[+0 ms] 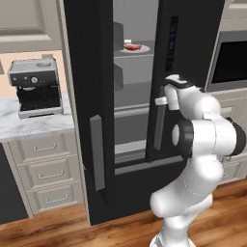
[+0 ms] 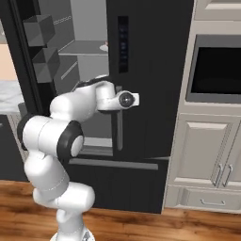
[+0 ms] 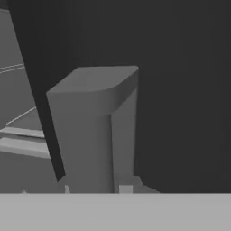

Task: Retrieve the steak from the fridge and place it on the saucepan with marinade on the stove.

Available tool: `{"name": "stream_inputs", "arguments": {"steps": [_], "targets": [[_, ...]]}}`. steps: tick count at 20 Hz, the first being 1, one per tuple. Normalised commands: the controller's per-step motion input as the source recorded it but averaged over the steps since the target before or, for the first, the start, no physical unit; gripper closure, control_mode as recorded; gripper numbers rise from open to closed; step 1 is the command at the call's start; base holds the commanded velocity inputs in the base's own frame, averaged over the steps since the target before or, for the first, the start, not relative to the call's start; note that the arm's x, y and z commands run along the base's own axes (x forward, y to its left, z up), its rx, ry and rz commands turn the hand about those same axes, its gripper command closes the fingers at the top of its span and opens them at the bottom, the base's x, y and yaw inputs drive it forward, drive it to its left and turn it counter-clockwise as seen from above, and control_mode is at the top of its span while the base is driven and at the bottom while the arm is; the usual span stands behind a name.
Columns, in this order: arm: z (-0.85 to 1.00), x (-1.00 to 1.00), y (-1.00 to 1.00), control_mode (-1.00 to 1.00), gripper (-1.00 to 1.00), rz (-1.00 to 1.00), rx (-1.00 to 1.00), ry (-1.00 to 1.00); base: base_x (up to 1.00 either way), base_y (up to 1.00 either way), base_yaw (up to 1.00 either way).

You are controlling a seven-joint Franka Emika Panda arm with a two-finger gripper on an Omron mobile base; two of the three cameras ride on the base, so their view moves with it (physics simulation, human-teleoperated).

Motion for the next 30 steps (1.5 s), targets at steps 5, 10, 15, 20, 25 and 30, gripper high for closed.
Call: {"name": "stream_inputs", "arguments": {"steps": [5,10,15,20,25,30], "targets": [[0.13,-0.93,-0.91,-1.00,1.00,0.00,0.00,0.06,0.00,0.00,0.00],[0.06,-0.75,-0.94,-1.00,1.00,0.00,0.00,0.05,0.00,0.00,0.00],[0.02,-0.61,-0.97,-1.00,1.00,0.01,0.00,0.03,0.00,0.00,0.00],[0.03,-0.49,-0.87,-1.00,1.00,0.00,0.00,0.00,0.00,0.00,0.00],[0.01,-0.27,-0.68,-1.00,-1.00,0.00,0.00,-0.02,0.00,0.00,0.00],[0.00,-0.04,-0.40,-1.00,-1.00,-0.08,0.00,-0.07,0.00,0.00,0.00]]}}
